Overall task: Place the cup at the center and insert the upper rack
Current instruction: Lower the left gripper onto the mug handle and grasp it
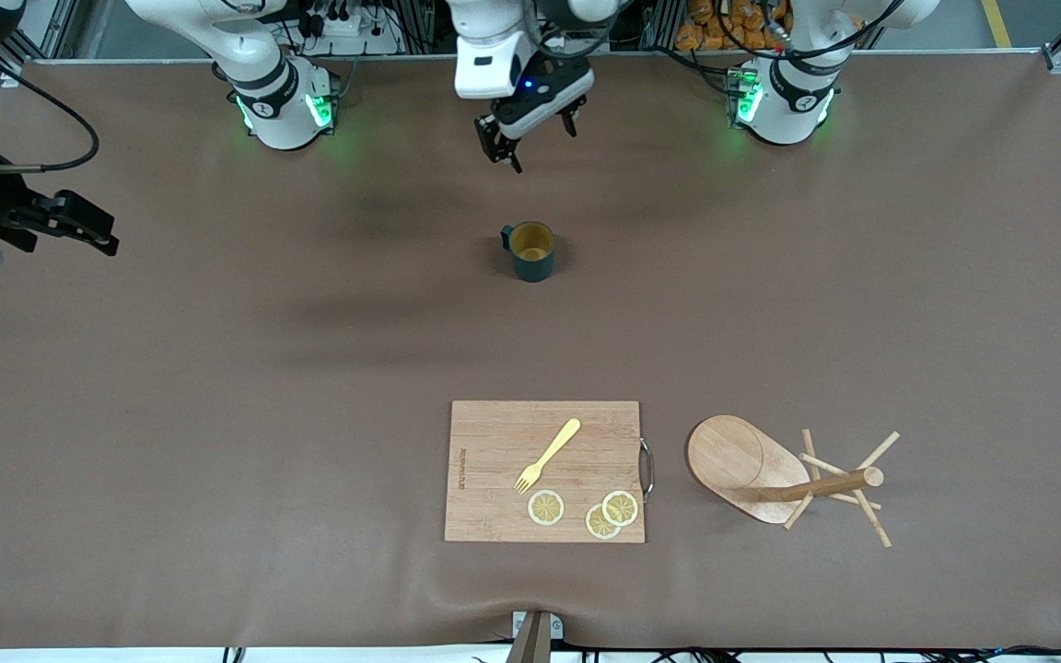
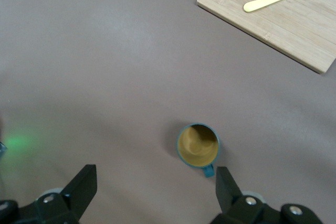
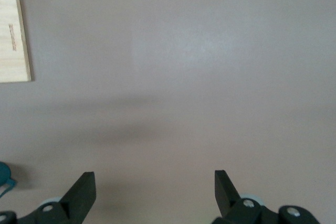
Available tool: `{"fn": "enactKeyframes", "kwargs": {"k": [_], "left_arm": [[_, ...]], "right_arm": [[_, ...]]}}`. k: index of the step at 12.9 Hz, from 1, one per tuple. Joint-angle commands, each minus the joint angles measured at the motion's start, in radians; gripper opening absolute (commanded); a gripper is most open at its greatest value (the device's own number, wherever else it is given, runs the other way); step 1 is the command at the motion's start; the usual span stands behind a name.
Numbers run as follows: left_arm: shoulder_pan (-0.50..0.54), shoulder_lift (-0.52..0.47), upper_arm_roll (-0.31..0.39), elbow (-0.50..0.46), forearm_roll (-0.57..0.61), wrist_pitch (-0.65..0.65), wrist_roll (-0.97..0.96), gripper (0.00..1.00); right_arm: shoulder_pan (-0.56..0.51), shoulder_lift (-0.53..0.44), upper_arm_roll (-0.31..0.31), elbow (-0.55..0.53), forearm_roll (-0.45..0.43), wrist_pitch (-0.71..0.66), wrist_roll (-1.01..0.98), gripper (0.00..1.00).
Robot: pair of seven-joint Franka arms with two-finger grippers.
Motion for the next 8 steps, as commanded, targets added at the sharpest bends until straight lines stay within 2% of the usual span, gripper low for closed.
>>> {"fn": "enactKeyframes", "kwargs": {"k": [1, 2, 5, 6, 8], "left_arm": [[-0.118, 0.144, 0.033, 0.110, 0.111, -0.012, -0.179, 1.00], [-0.165, 0.179, 0.068, 0.122, 0.117, -0.011, -0.222, 1.00], [-0.410, 0.288, 0.299, 0.205, 0.139, -0.008, -0.319, 1.00], [-0.453, 0.310, 0.347, 0.214, 0.136, 0.004, -0.339, 1.00], [-0.468, 0.335, 0.355, 0.213, 0.128, 0.056, -0.401, 1.00]], "right_arm": [[-0.035, 0.002, 0.021, -0.012, -0.005, 0.029, 0.002, 1.00], [-0.035, 0.005, 0.021, -0.015, -0.003, 0.022, 0.002, 1.00], [-0.023, 0.005, 0.027, -0.013, -0.003, 0.009, 0.050, 1.00], [-0.026, 0.005, 0.027, -0.010, -0.002, 0.018, 0.111, 1.00], [-0.036, 0.005, 0.023, -0.004, 0.036, 0.062, 0.138, 1.00]]}}
